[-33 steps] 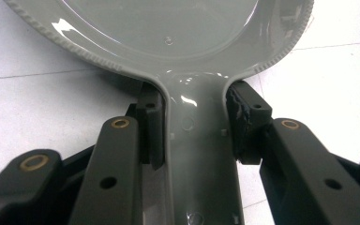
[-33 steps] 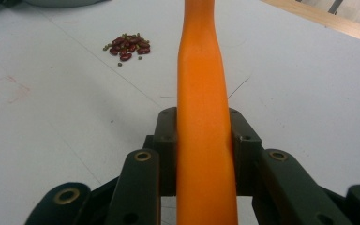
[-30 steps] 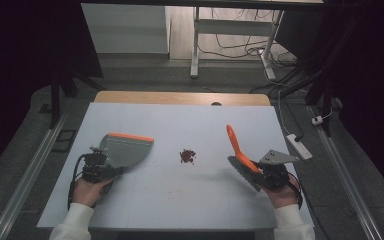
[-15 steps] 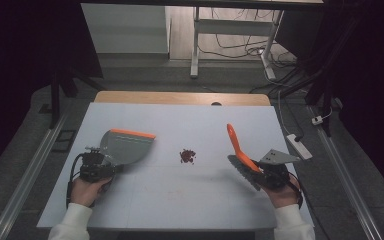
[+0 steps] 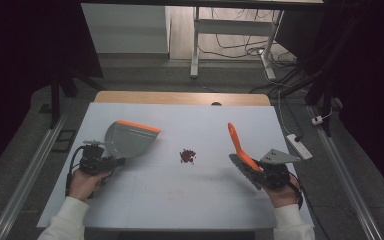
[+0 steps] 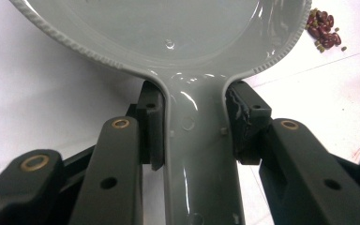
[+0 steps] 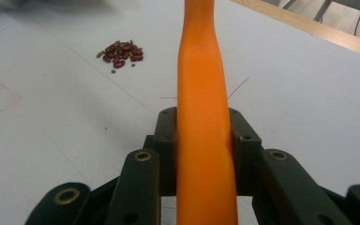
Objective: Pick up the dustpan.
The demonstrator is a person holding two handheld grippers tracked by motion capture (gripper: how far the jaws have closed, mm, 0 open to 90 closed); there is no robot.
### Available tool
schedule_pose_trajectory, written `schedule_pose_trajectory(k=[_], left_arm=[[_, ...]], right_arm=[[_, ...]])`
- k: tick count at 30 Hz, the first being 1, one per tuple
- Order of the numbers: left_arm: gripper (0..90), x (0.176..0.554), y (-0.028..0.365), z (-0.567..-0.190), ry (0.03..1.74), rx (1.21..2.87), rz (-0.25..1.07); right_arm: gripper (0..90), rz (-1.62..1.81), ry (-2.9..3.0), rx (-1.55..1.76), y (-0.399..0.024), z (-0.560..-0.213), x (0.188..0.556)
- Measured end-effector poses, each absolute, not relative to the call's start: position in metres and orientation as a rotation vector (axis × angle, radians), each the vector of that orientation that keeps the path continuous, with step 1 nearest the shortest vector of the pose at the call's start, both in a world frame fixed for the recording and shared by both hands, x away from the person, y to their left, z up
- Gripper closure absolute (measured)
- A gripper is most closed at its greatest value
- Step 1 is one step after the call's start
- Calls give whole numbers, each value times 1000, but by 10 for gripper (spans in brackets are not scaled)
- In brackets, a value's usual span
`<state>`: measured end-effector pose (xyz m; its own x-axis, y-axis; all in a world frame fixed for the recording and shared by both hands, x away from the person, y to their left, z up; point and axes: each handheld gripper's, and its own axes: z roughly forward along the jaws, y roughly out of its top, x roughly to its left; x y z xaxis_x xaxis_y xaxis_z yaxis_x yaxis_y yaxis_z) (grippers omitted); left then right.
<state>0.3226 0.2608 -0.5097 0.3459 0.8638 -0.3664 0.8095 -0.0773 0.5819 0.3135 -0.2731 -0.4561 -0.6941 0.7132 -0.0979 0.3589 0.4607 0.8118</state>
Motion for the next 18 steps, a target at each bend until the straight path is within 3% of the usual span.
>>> schedule_pose_trajectory(k=[18], left_arm=[[621,320,268,-497,1324,1910,128]], right_arm=[[700,1121,2251,941,-271,-459,313]])
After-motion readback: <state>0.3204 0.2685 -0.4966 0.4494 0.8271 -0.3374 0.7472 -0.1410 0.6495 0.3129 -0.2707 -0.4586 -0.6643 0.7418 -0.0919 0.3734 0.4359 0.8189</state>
